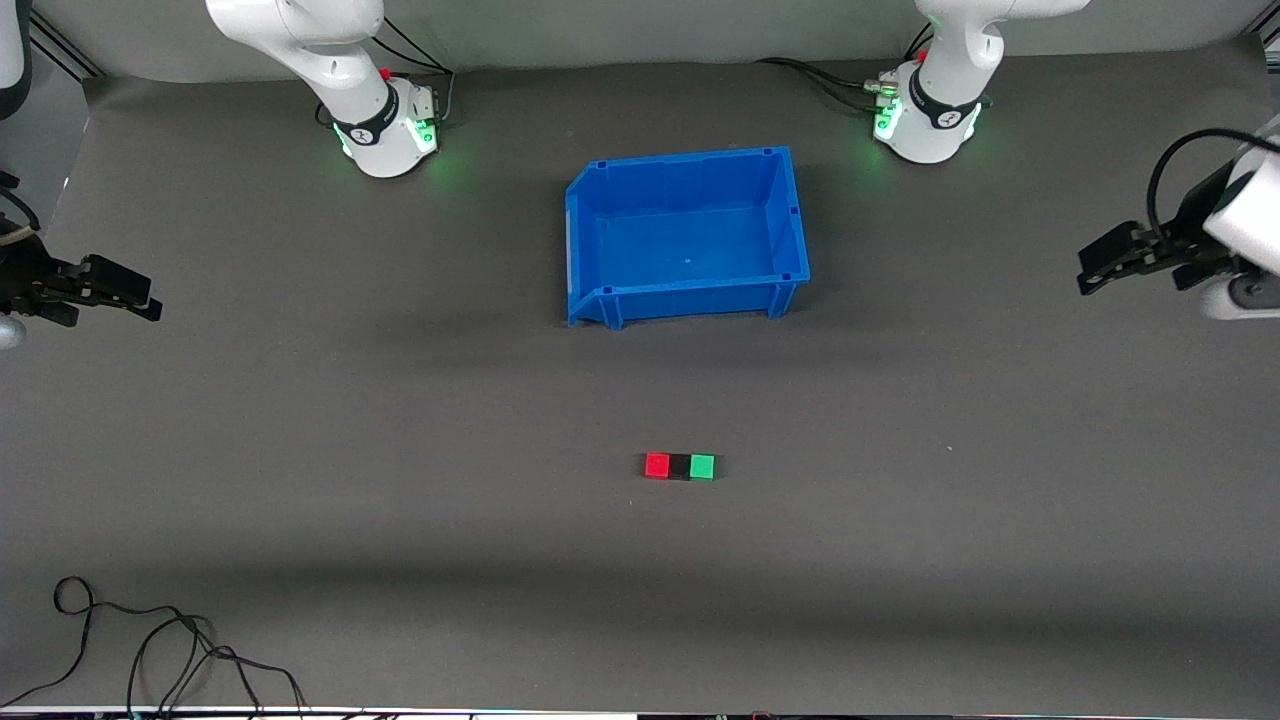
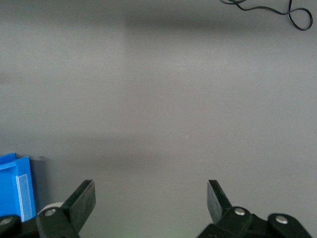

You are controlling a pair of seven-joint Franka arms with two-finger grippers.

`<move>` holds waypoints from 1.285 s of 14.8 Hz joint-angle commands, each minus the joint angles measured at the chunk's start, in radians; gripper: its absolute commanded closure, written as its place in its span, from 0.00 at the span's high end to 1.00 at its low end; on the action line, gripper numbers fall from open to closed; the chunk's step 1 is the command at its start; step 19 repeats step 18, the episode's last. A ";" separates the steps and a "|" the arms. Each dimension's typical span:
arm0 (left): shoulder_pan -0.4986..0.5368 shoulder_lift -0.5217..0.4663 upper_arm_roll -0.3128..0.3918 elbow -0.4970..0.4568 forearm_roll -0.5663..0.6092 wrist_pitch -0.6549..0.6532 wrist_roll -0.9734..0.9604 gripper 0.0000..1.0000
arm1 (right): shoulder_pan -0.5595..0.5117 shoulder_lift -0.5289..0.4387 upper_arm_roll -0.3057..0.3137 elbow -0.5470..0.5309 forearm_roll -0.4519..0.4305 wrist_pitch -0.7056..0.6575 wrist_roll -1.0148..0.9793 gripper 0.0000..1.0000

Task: Attach green and red cubes to black cube

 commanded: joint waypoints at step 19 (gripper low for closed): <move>0.013 0.022 0.017 0.029 0.007 0.041 0.089 0.98 | 0.002 -0.022 -0.004 -0.016 -0.007 -0.006 -0.010 1.00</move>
